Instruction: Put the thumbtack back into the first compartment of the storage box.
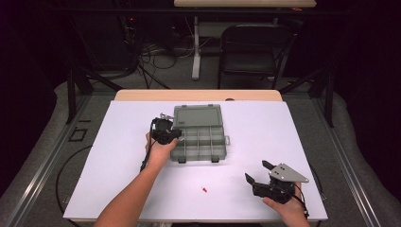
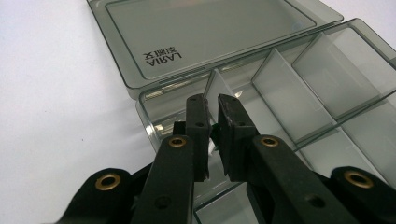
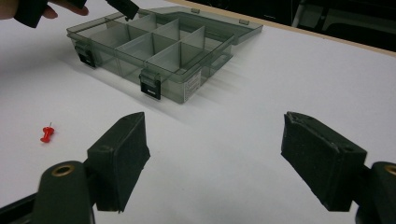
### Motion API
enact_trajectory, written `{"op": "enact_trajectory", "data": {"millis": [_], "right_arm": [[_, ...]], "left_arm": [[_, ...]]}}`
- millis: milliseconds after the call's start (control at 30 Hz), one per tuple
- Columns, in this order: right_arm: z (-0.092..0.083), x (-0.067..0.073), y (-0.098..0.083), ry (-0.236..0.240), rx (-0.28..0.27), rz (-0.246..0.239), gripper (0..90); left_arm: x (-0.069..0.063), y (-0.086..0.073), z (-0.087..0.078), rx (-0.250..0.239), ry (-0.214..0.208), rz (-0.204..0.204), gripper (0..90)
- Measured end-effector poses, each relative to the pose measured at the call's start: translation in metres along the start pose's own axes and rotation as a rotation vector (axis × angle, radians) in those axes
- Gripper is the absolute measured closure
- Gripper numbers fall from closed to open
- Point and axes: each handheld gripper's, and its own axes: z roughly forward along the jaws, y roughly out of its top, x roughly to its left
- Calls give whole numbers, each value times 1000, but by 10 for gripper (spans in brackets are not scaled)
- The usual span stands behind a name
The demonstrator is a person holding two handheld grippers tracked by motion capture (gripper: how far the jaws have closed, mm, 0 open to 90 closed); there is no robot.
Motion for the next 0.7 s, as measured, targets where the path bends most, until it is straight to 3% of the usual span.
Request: {"op": "enact_trajectory", "data": {"millis": [267, 700], "right_arm": [[0, 0, 0, 1, 0, -4, 221], [0, 0, 0, 0, 0, -4, 221]], "left_arm": [[-1, 0, -2, -6, -2, 9, 816], [-9, 2, -18, -47, -38, 37, 493]]}}
